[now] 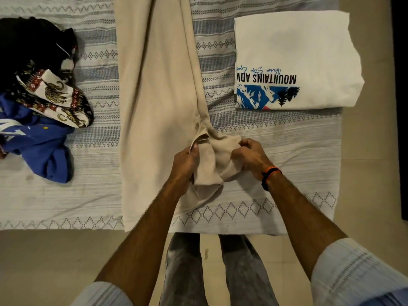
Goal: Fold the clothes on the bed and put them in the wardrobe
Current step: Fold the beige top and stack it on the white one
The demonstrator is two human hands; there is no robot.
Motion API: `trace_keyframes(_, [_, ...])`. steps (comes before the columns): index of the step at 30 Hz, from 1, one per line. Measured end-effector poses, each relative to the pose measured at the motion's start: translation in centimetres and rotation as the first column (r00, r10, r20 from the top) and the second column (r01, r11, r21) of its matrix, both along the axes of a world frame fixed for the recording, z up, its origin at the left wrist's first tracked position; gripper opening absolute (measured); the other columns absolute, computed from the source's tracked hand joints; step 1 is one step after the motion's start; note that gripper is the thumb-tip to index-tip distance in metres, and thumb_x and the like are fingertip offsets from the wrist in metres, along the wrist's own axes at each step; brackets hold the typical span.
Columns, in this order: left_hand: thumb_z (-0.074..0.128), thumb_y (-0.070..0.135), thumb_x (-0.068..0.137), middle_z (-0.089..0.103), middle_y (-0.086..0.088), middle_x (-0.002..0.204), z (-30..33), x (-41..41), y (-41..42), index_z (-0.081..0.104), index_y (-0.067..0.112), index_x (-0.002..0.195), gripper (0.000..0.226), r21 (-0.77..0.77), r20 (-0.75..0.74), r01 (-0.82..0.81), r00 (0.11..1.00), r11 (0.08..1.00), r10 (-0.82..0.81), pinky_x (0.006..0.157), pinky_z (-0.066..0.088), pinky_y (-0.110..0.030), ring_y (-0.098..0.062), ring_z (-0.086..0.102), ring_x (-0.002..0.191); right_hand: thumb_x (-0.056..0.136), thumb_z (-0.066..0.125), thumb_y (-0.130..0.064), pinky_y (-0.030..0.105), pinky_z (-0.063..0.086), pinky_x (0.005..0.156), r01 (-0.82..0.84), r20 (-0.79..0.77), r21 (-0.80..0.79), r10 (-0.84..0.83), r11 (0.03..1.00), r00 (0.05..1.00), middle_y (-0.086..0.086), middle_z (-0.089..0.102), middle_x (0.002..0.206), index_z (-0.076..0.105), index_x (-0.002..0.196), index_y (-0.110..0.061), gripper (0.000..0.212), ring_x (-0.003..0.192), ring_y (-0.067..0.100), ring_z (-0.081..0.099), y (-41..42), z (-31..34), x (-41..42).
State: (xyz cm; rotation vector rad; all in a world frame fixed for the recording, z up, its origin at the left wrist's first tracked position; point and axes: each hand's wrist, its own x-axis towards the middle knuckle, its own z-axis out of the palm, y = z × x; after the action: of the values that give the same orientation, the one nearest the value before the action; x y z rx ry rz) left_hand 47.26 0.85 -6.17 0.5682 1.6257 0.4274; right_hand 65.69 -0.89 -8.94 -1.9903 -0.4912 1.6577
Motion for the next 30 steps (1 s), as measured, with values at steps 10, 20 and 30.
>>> trace_keyframes(10, [0.080, 0.020, 0.080, 0.069, -0.004, 0.115, 1.0, 1.8, -1.2, 0.061, 0.011, 0.128, 0.052, 0.178, 0.027, 0.270, 0.960, 0.946, -0.279, 0.081, 0.060, -0.036, -0.021, 0.067, 0.104, 0.066, 0.062, -0.007, 0.045, 0.057, 0.089, -0.018, 0.003, -0.034, 0.019, 0.999, 1.000, -0.002, 0.075, 0.095, 0.076, 0.086, -0.024, 0.029, 0.098, 0.022, 0.067, -0.4, 0.1, 0.3])
trace_keyframes(20, [0.085, 0.022, 0.074, 0.075, -0.003, 0.095, 1.1, 3.9, -1.8, 0.064, 0.013, 0.123, 0.054, 0.175, 0.015, 0.560, 0.821, 0.809, -0.571, 0.064, 0.061, -0.031, -0.013, 0.073, 0.080, 0.076, 0.080, -0.042, 0.045, 0.060, 0.080, 0.119, -0.099, 0.067, -0.112, 0.991, 0.989, 0.011, 0.075, 0.097, 0.072, 0.099, -0.010, 0.040, 0.094, 0.028, 0.072, -1.8, 0.4, -0.5])
trace_keyframes(30, [0.039, 0.059, 0.097, 0.073, -0.004, 0.086, 1.3, -2.5, -0.5, 0.066, 0.008, 0.110, 0.059, -0.069, 0.247, -0.263, 0.930, 0.962, 0.272, 0.054, 0.056, -0.030, -0.018, 0.070, 0.070, 0.088, 0.063, -0.013, 0.032, 0.057, 0.080, -0.338, 0.556, 0.415, 0.059, 0.845, 0.829, -0.004, 0.074, 0.099, 0.070, 0.115, -0.022, 0.029, 0.086, 0.014, 0.067, -1.9, 5.3, -9.2])
